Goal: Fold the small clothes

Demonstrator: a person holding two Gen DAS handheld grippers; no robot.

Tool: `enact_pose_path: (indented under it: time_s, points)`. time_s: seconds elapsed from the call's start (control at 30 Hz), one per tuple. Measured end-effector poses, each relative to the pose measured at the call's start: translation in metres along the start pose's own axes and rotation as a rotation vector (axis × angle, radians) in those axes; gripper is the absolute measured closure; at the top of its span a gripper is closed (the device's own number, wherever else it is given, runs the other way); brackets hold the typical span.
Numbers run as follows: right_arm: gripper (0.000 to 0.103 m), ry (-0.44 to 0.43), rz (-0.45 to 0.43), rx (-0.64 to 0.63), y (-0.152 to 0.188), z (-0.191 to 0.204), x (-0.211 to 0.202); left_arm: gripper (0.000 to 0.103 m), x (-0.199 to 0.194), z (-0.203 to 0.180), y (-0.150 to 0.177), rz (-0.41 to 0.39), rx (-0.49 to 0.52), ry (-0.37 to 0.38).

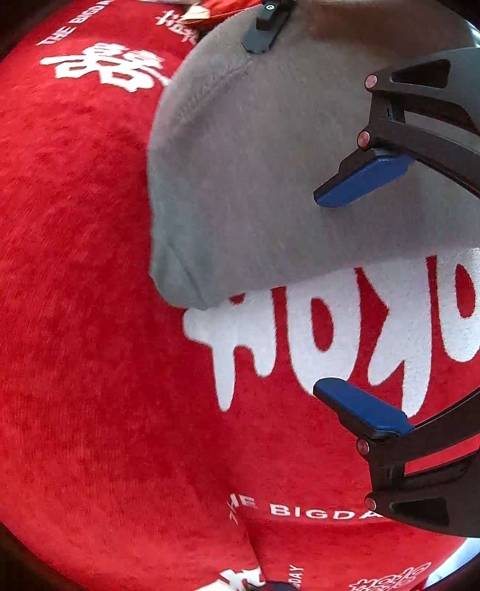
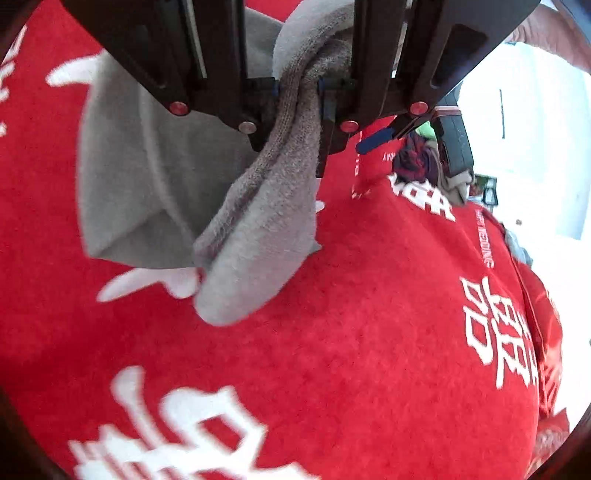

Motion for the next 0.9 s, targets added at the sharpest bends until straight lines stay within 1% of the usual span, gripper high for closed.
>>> enact_pose_path:
  time_s: [0.07,0.1,0.13,0.17,0.2,0.23,0.3,0.4,0.47,0.5,0.53,0.63,0.7,0.73,0.77,0.83,0.87,0.9]
  points:
    - [0.089,0.078,0.028,0.034,0.003,-0.028,0.005,0.009,0.012,-0.004,0.004,0.028,0.016,-0.014]
    - [0.089,0.129,0.056,0.052,0.006,-0.046,0.013,0.009,0.018,-0.006,0.007,0.037,0.023,-0.015]
    - [0.088,0.162,0.087,0.073,0.010,-0.061,0.021,0.009,0.024,-0.008,0.009,0.046,0.029,-0.012]
    - [0.086,0.186,0.124,0.103,0.015,-0.074,0.029,0.009,0.027,-0.011,0.011,0.049,0.039,-0.013]
    - [0.082,0.187,0.134,0.136,0.018,-0.084,0.032,0.008,0.027,-0.013,0.011,0.045,0.050,-0.021]
    - [0.075,0.189,0.115,0.156,0.018,-0.090,0.028,0.008,0.026,-0.015,0.011,0.040,0.067,-0.034]
    - [0.071,0.229,0.075,0.178,0.018,-0.096,0.015,0.008,0.023,-0.016,0.011,0.040,0.096,-0.047]
    - [0.071,0.336,0.074,0.171,0.022,-0.100,-0.001,0.009,0.016,-0.015,0.013,0.056,0.107,-0.054]
    - [0.071,0.410,0.059,0.131,0.023,-0.099,-0.015,0.009,0.006,-0.013,0.013,0.061,0.111,-0.070]
    - [0.071,0.429,0.048,0.110,0.024,-0.094,-0.023,0.009,0.001,-0.012,0.014,0.065,0.114,-0.076]
    - [0.071,0.425,0.039,0.098,0.024,-0.087,-0.030,0.009,-0.003,-0.012,0.016,0.071,0.116,-0.071]
    - [0.071,0.351,0.020,0.068,0.035,-0.061,-0.049,0.009,-0.009,-0.012,0.025,0.099,0.130,-0.050]
    - [0.077,0.268,0.019,0.034,0.047,-0.043,-0.060,0.009,-0.012,-0.017,0.034,0.115,0.148,-0.035]
    - [0.078,0.240,0.024,0.008,0.053,-0.032,-0.060,0.009,-0.013,-0.020,0.038,0.120,0.158,-0.031]
    - [0.078,0.233,0.036,-0.029,0.059,-0.020,-0.058,0.009,-0.013,-0.024,0.043,0.126,0.169,-0.031]
    - [0.078,0.274,0.080,-0.103,0.072,-0.007,-0.045,0.009,-0.003,-0.028,0.054,0.152,0.183,-0.053]
    - [0.078,0.319,0.106,-0.139,0.080,-0.008,-0.035,0.008,0.000,-0.028,0.058,0.156,0.176,-0.056]
    - [0.078,0.356,0.129,-0.148,0.085,-0.013,-0.027,0.008,0.002,-0.027,0.062,0.154,0.161,-0.053]
Point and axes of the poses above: each gripper's, at about its wrist camera, not at the fingertips, and x roughly the way its jaws point, z to its left, y to its underside, the point moved 5 cm from there along x, roughly the way its jaws point, and after that the axes turned 11 degrees about y, right-handed, at the moved point
